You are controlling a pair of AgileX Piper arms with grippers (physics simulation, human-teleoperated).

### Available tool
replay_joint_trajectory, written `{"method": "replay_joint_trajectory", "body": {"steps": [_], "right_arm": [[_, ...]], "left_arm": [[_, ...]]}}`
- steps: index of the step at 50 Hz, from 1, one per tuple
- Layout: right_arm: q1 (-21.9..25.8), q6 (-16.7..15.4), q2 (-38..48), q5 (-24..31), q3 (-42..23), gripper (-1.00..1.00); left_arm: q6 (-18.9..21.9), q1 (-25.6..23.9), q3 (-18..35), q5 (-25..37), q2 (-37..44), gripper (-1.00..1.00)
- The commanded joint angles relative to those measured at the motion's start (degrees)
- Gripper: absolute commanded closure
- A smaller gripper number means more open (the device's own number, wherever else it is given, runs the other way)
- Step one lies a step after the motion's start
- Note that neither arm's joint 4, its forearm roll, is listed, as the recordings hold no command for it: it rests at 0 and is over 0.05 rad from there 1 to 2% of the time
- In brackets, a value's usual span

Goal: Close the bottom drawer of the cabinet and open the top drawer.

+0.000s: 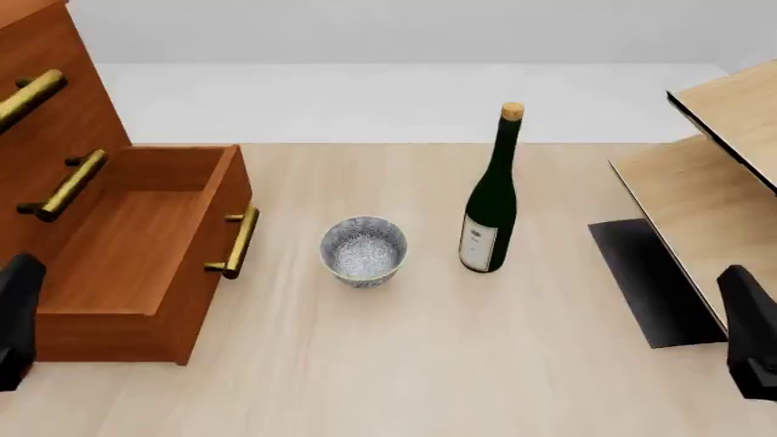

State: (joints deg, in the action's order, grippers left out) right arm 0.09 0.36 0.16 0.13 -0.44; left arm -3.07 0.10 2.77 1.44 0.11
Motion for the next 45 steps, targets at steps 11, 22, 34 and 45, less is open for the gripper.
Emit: {"method": "replay_joint_trajectory", "body": {"steps": [11, 22, 34, 45], "right_arm": [[0.0, -0.4, 1.3, -1.1, 0.0, -1.0], [0.2, -0.6, 1.0, -1.1, 0.3, -1.0], [0.2, -0.6, 0.6, -0.9, 0.4, -1.0], [0.0, -0.5, 0.4, -0.7, 0.4, -1.0]], "left_arm": [[2.9, -0.3, -2.5, -1.7, 0.9, -1.0], [2.8, -1.2, -1.6, -1.8, 2.2, -1.0], [3.2, -4.0, 6.6, 2.4, 5.2, -1.0], [1.2, -7.5, 17.0, 7.2, 14.7, -1.0]]}}
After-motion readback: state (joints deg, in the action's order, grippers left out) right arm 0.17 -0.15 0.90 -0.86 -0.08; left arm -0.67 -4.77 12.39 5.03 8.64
